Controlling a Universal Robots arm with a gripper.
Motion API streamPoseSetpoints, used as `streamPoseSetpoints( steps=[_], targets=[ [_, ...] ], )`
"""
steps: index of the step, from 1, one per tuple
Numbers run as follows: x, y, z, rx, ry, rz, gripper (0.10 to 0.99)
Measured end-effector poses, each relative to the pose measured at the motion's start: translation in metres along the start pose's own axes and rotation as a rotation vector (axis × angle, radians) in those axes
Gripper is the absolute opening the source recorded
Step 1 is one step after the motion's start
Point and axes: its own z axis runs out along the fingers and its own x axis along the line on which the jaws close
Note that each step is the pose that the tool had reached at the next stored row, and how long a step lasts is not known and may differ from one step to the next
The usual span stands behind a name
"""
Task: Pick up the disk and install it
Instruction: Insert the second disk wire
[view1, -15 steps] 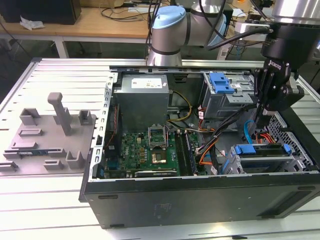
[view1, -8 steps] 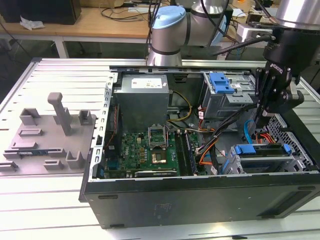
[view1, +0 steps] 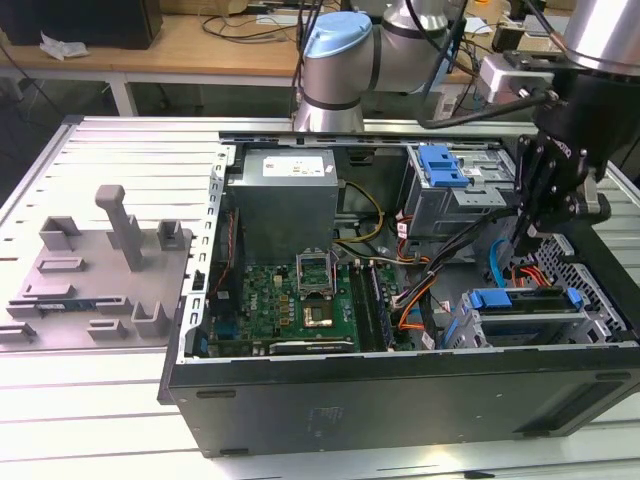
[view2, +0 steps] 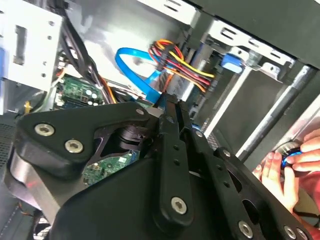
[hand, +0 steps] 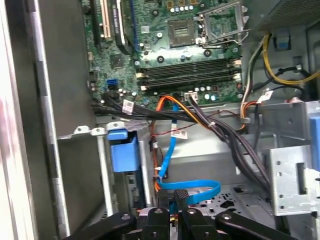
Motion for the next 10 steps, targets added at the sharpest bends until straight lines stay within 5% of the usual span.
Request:
streamPoseSetpoints(
  steps=[5,8,10],
  targets=[
    [0.0168,0.0001,0.0019,-0.001,-0.0107,-0.005,0.161],
    [0.0259,-0.0006,0.0047,-0.003,-0.0363,-0.009,0.161],
    [0.033,-0.0013,0.0073,-0.006,-0.0624,-0.009,0.161]
  ],
)
